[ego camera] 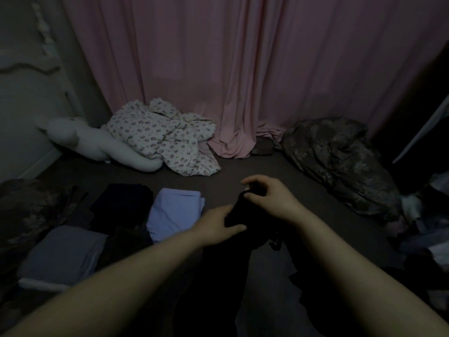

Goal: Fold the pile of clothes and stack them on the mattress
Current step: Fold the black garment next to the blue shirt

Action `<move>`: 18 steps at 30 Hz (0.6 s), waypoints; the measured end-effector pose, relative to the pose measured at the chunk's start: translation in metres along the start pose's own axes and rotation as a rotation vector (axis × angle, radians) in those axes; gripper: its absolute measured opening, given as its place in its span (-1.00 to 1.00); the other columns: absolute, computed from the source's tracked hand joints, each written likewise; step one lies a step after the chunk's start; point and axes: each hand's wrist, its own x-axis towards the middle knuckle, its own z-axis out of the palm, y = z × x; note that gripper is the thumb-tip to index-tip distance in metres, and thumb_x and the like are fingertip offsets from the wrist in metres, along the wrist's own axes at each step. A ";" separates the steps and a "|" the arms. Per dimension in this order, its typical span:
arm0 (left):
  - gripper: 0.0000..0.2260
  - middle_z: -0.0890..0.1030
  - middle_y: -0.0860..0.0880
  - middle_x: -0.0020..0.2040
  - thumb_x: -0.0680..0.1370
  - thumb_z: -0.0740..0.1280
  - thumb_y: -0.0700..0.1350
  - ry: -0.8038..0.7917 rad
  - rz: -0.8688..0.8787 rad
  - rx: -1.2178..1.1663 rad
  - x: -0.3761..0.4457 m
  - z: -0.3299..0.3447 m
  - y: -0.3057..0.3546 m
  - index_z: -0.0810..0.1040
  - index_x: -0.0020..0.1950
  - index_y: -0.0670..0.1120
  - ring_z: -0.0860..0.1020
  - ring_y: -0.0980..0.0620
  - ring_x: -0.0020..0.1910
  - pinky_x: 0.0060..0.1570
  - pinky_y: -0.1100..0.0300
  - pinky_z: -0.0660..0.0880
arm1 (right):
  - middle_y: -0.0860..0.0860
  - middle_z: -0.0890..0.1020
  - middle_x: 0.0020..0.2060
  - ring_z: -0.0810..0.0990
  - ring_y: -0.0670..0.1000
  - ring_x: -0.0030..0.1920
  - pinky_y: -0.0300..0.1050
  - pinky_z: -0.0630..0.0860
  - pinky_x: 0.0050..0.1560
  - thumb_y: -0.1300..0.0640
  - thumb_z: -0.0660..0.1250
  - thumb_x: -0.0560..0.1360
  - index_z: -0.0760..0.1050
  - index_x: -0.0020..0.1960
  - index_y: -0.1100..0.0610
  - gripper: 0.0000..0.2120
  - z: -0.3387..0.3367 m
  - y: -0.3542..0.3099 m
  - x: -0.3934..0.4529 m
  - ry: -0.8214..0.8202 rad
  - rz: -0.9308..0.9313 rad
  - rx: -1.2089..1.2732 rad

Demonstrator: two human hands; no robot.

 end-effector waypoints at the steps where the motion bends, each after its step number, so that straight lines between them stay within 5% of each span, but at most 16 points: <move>1: -0.64 0.56 0.05 0.11 0.53 0.33 0.04 0.047 -0.006 -0.055 0.002 0.009 0.001 0.46 0.29 -0.05 0.53 0.07 0.11 -0.10 0.33 0.35 | 0.02 0.62 -0.05 0.59 -0.05 -0.04 -0.26 0.46 0.03 0.27 0.39 0.44 0.56 0.10 0.07 -0.74 0.004 -0.004 0.000 0.017 -0.015 0.018; 6: -0.85 0.57 0.00 -0.11 0.57 0.23 -0.18 0.153 0.150 0.044 -0.007 0.011 -0.035 0.55 0.04 -0.19 0.51 0.07 -0.12 -0.23 0.27 0.31 | -0.01 0.62 -0.02 0.56 -0.06 0.02 -0.30 0.39 0.04 0.28 0.37 0.44 0.57 0.10 0.08 -0.74 -0.004 0.003 -0.011 0.274 0.035 -0.065; 9: -0.73 0.64 -0.13 -0.04 0.50 0.12 -0.14 0.297 0.265 0.121 -0.007 -0.017 -0.035 0.56 0.04 -0.16 0.58 -0.09 -0.07 -0.17 0.14 0.44 | 0.00 0.58 0.05 0.53 -0.04 0.07 -0.36 0.32 0.03 0.32 0.36 0.42 0.52 0.21 0.16 -0.64 0.003 0.018 -0.025 0.289 -0.012 -0.295; 11: -0.66 0.64 -0.14 0.03 0.46 0.11 -0.14 0.393 0.378 0.156 -0.003 -0.044 -0.015 0.58 0.13 -0.12 0.58 -0.14 -0.02 -0.09 0.06 0.51 | 0.11 0.56 0.13 0.53 0.10 0.14 -0.21 0.38 0.12 0.33 0.38 0.36 0.44 0.30 0.19 -0.49 0.013 0.034 -0.031 0.222 -0.006 -0.428; 15: -0.58 0.65 -0.15 0.06 0.42 0.09 -0.11 0.473 0.465 0.213 0.006 -0.087 0.025 0.60 0.17 -0.05 0.59 -0.18 0.01 -0.04 0.00 0.52 | 0.17 0.49 0.19 0.48 0.20 0.19 0.04 0.46 0.11 0.21 0.41 0.34 0.22 0.45 0.12 -0.28 0.035 0.052 -0.033 0.263 0.258 -0.566; 18: -0.54 0.64 -0.16 0.10 0.39 0.07 -0.09 0.568 0.378 0.240 0.017 -0.126 0.019 0.59 0.19 0.00 0.58 -0.19 0.05 0.02 0.00 0.51 | 0.16 0.38 0.30 0.41 0.19 0.26 0.08 0.42 0.17 0.10 0.35 0.45 0.07 0.50 0.08 -0.28 0.036 0.063 -0.041 0.289 0.645 -0.499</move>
